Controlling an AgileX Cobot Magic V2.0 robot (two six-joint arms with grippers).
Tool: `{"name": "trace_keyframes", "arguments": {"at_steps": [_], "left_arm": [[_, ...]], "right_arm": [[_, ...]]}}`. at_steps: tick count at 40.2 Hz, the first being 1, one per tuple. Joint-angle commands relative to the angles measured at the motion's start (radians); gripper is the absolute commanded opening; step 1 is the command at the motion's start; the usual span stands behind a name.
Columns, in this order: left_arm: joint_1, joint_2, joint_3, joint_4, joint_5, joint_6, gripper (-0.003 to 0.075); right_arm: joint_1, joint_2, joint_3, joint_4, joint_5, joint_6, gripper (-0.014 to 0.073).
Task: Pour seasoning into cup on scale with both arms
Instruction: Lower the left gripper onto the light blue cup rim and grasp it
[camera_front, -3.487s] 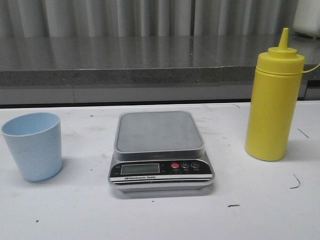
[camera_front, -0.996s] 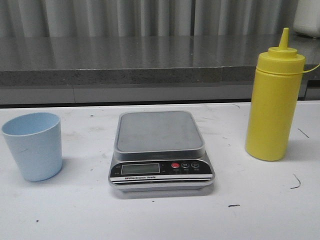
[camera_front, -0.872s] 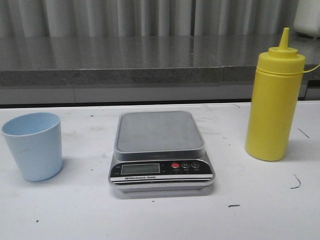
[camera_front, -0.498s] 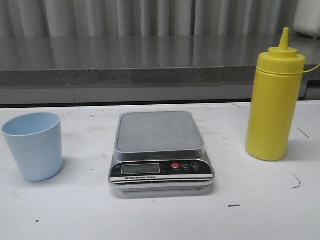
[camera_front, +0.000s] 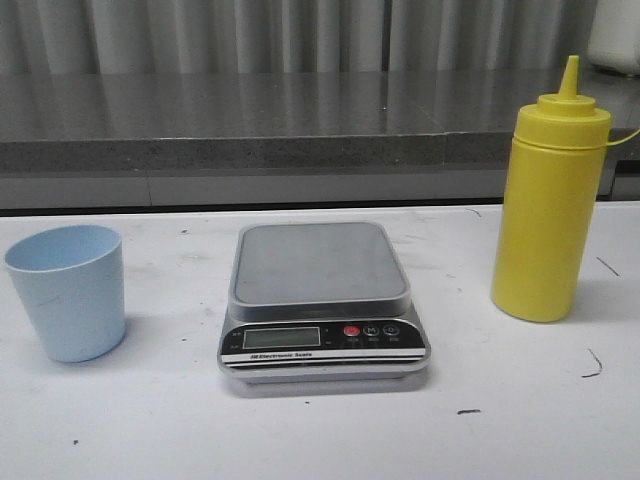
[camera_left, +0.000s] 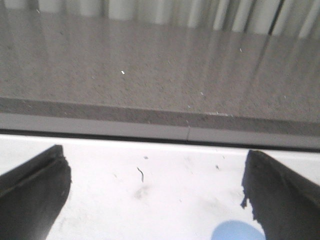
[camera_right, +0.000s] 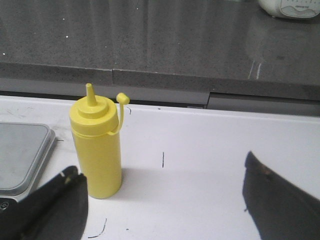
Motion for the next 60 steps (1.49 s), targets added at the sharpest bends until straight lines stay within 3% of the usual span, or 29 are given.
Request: {"name": "trace_keyframes", "arguments": {"at_steps": [1, 8, 15, 27, 37, 41, 49, 55, 60], "left_arm": [[-0.096, 0.095, -0.078, -0.012, -0.006, -0.003, 0.0670], [-0.286, 0.301, -0.183, -0.004, 0.151, 0.047, 0.0670], [-0.388, 0.513, -0.301, -0.004, 0.295, 0.049, 0.0670], [-0.418, 0.773, -0.446, -0.004, 0.414, 0.049, 0.0670], [-0.418, 0.930, -0.505, -0.004, 0.423, 0.049, 0.0642], [-0.418, 0.970, -0.530, -0.004, 0.453, 0.049, 0.0553], [-0.418, 0.979, -0.567, -0.003, 0.511, 0.049, 0.0198], [-0.418, 0.979, -0.591, 0.002, 0.555, 0.049, -0.0022], [-0.418, 0.979, -0.599, 0.024, 0.570, 0.052, -0.0020]], "right_arm": [[-0.004, 0.015, -0.035, 0.006, -0.093, -0.003, 0.0643], [-0.004, 0.015, -0.035, 0.006, -0.099, -0.003, 0.0643], [-0.004, 0.015, -0.035, 0.006, -0.099, -0.003, 0.0643], [-0.004, 0.015, -0.035, 0.006, -0.099, -0.003, 0.0643], [-0.004, 0.015, -0.035, 0.006, -0.099, -0.003, 0.0643], [-0.004, 0.015, -0.035, 0.006, -0.099, -0.003, 0.0643], [-0.004, 0.015, -0.035, 0.006, -0.099, -0.003, 0.0643], [-0.004, 0.015, -0.034, 0.006, -0.097, -0.003, 0.0643], [-0.004, 0.015, -0.034, 0.006, -0.097, -0.003, 0.0643]]}}
